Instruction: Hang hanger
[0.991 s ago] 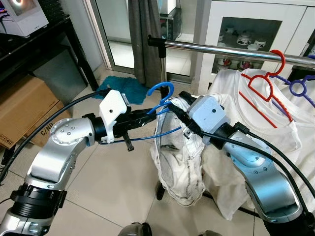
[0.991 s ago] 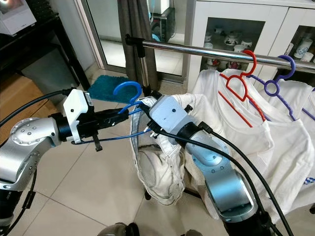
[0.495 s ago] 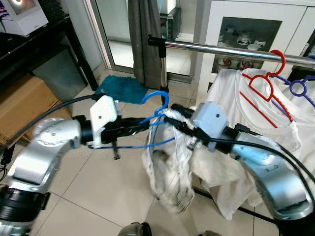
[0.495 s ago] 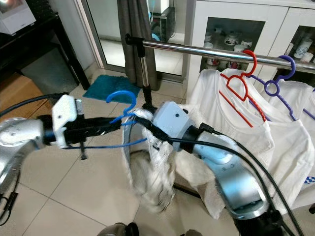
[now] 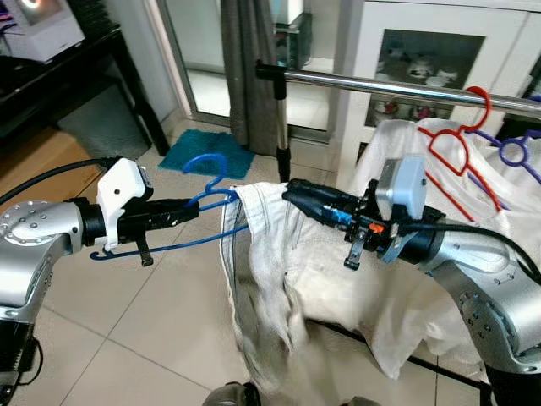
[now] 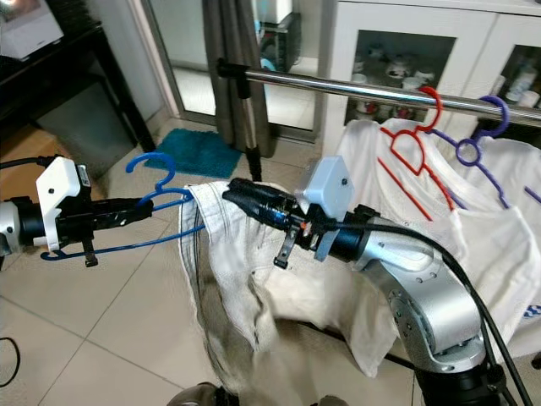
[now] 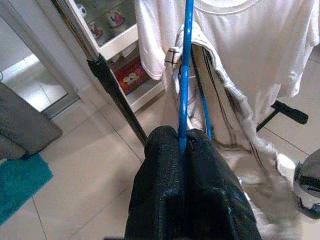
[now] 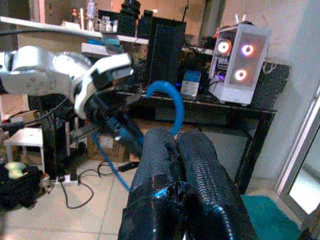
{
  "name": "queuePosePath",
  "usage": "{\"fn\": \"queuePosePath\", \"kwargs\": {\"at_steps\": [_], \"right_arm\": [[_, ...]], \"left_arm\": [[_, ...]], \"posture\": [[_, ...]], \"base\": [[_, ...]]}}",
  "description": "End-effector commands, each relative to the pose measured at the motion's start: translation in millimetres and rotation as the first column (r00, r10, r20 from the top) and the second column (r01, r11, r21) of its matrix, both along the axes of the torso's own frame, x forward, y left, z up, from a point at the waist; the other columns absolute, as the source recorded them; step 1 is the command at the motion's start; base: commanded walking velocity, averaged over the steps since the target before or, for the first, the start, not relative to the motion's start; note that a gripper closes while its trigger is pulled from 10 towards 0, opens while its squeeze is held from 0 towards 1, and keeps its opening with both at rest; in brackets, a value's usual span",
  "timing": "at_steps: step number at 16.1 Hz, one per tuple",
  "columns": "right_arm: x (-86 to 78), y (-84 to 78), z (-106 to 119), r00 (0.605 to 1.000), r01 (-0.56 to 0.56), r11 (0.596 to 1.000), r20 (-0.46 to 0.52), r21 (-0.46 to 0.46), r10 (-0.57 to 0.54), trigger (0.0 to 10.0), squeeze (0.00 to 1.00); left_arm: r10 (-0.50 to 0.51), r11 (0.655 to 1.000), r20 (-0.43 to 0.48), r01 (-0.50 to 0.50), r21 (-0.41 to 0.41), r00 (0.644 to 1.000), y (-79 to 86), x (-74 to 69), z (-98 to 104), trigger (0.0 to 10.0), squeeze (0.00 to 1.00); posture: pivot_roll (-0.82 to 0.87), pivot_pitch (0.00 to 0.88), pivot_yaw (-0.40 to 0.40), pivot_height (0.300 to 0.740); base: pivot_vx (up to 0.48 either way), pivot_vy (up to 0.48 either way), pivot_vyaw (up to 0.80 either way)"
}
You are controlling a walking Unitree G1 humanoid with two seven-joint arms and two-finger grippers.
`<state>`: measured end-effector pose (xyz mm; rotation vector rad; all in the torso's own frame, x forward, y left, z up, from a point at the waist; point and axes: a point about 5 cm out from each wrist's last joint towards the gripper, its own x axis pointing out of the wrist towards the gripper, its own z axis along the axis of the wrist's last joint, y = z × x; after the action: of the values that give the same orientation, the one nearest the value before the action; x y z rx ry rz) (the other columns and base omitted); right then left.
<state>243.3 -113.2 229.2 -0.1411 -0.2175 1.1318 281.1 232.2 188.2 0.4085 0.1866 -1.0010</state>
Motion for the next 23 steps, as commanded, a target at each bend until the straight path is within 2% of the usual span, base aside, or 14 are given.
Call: {"fn": "queuePosePath", "kwargs": {"at_steps": [1,5,6,8,9,13,17,19,20,23], "right_arm": [[1.5,-3.5,1,1.000,0.003,1.000,-0.012,0.008,-0.003,0.0,0.00],[2.5,-1.2,-2,0.999,0.049,0.999,-0.008,0.000,-0.049,0.0,0.00],[6.1,1.6,-10,0.993,0.112,0.993,-0.025,-0.037,-0.113,10.0,0.00],[9.2,4.0,-19,0.983,0.175,0.983,-0.043,-0.053,-0.177,10.0,0.01],[9.8,7.1,-25,0.975,0.215,0.974,-0.044,-0.069,-0.218,10.0,1.00],[7.8,20.1,-29,0.956,0.288,0.955,-0.026,-0.076,-0.291,10.0,1.00],[1.6,32.6,-26,0.954,0.300,0.951,0.004,-0.079,-0.300,10.0,1.00],[5.3,32.6,-26,0.930,0.368,0.920,0.062,-0.136,-0.363,10.0,1.00],[13.0,31.4,-28,0.889,0.457,0.873,0.115,-0.169,-0.443,10.0,0.00],[15.8,34.0,-28,0.870,0.493,0.854,0.115,-0.164,-0.480,10.0,0.00]], "left_arm": [[0.014,1.000,0.077,-0.012,-0.027,0.997,3.4,-0.8,15,0.0,0.00],[0.026,0.998,0.112,-0.019,-0.064,0.993,-3.6,-2.2,13,0.0,0.00],[0.036,0.997,0.139,-0.026,-0.070,0.990,-6.8,-2.4,14,0.0,0.00],[0.042,0.996,0.165,-0.028,-0.084,0.985,-11.1,-2.6,16,0.0,0.00],[0.040,0.994,0.186,-0.020,-0.110,0.982,-17.3,-4.2,17,0.0,0.00],[0.046,0.987,0.189,-0.016,-0.158,0.981,-25.4,-6.7,19,0.0,0.00],[0.058,0.985,0.192,-0.025,-0.170,0.980,-28.3,-3.2,21,0.0,0.00],[0.054,0.983,0.196,-0.018,-0.183,0.979,-31.8,-1.7,23,0.0,0.00],[0.049,0.981,0.201,-0.009,-0.195,0.978,-36.4,-0.2,26,0.0,0.00],[0.046,0.978,0.208,-0.002,-0.208,0.977,-43.6,2.4,27,0.0,0.00]], "posture": [[-0.05,0.058,0.131,0.740],[-0.05,0.053,0.120,0.740],[-0.05,0.056,0.112,0.740],[-0.05,0.059,0.107,0.740],[-0.05,0.060,0.103,0.740],[-0.04,0.068,0.108,0.740],[-0.04,0.076,0.122,0.740],[-0.04,0.079,0.127,0.740],[-0.04,0.080,0.131,0.740],[-0.04,0.080,0.131,0.740]], "base": [[0.000,0.000,0.00],[0.000,0.000,0.00],[0.000,0.000,0.00],[0.000,0.000,0.00],[0.000,0.000,0.00],[0.000,0.000,0.00],[0.000,0.000,0.00],[0.000,0.000,0.00],[0.000,0.000,0.00],[0.000,0.000,0.00]]}}
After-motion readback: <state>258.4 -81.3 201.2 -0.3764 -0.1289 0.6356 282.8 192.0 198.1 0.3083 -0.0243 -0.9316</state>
